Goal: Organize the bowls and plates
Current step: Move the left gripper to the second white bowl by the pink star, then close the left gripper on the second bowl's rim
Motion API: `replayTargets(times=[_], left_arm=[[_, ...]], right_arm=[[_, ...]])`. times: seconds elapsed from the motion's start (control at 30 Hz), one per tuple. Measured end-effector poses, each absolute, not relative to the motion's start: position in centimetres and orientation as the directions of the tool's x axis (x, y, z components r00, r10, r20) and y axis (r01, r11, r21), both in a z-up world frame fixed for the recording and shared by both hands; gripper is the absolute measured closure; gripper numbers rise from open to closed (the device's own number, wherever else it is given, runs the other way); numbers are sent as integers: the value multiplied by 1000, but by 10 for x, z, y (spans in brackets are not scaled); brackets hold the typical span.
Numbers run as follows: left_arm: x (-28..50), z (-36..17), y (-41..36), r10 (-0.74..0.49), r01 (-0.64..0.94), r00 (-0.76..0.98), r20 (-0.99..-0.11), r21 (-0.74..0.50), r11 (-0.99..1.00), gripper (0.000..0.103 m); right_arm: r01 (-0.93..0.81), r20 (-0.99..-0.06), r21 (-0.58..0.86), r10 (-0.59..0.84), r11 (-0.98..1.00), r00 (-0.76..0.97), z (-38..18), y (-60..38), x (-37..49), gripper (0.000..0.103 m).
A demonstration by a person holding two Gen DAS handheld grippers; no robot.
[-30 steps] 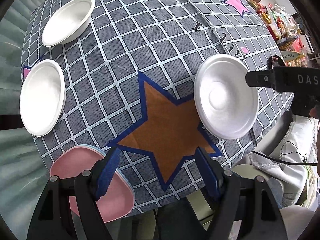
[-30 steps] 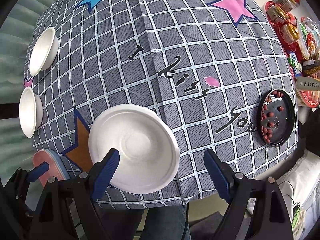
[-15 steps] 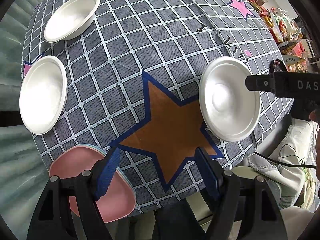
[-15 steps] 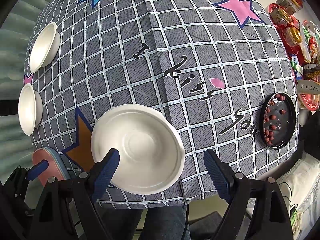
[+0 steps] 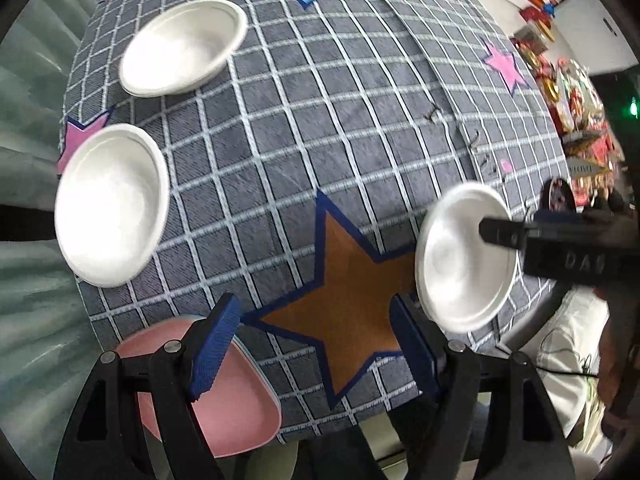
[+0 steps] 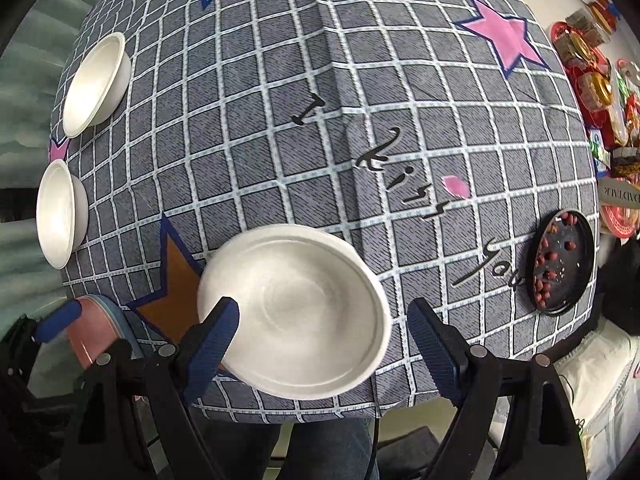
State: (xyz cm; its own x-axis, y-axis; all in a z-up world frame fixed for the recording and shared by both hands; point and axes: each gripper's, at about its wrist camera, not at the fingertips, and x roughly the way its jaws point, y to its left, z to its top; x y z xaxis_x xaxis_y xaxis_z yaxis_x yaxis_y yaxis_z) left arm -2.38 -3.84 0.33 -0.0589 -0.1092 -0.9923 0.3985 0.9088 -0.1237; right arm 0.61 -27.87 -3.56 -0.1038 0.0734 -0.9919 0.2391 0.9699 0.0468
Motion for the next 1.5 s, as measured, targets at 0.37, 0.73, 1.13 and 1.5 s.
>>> replayTargets(times=[0.37,0.73,1.13,1.5], left_arm=[[16,11,3,-106,262,9,-994,-100,960,23],[66,14,74,-18,92,117,-993,-7,996,23],[102,-22,135,69,19,83,-994,70,997,23],[108,-64,139,82,77,28,-996,84,994,24]], right_arm=[[137,-991,54,69,989,-111,-38,-243,33,16],[8,-987,93,93,996,-128,-48,-178,68,16],[-69,-978,183,174,981,-117,-62,-107,110,16],[-46,-973,197,189,979,-134,-97,-68,124,16]])
